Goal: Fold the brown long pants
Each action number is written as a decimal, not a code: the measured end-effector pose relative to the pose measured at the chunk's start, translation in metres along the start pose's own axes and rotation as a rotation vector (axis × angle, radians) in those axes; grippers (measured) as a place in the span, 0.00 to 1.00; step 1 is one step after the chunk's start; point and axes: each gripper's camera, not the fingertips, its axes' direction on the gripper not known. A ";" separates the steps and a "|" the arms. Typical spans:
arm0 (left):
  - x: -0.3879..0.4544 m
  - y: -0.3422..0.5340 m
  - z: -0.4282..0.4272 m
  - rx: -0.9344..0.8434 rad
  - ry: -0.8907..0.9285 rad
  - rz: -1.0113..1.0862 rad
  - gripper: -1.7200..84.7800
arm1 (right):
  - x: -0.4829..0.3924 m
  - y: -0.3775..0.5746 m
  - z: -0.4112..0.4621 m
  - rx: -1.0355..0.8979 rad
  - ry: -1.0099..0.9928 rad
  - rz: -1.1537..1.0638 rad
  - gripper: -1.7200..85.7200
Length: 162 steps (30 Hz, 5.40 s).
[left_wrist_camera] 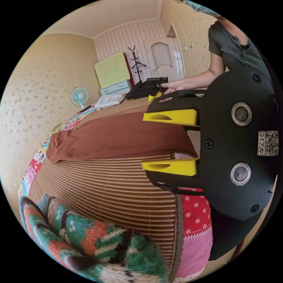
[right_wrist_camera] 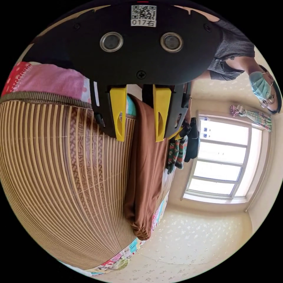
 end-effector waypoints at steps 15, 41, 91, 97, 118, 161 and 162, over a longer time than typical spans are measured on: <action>-0.029 -0.055 0.025 -0.013 0.073 -0.066 0.19 | 0.004 -0.030 0.023 0.012 -0.061 0.003 0.17; -0.016 0.105 -0.093 0.143 0.575 0.398 0.06 | -0.004 0.172 -0.099 -0.001 -0.483 -0.485 0.03; 0.201 -0.018 -0.101 0.242 0.181 0.539 0.06 | -0.170 0.039 -0.178 0.157 -0.137 -0.554 0.03; 0.135 0.092 -0.035 0.112 0.370 0.533 0.06 | -0.086 0.147 -0.145 0.056 -0.268 -0.639 0.03; 0.105 0.162 0.002 0.168 0.021 0.385 0.13 | -0.004 0.161 -0.104 0.157 0.143 -0.211 0.14; 0.189 0.064 -0.189 0.377 -0.308 0.223 0.10 | -0.190 0.019 0.160 -0.019 -0.364 -0.639 0.10; 0.188 0.063 -0.206 0.403 -0.329 0.227 0.10 | -0.204 0.017 0.173 -0.016 -0.376 -0.652 0.10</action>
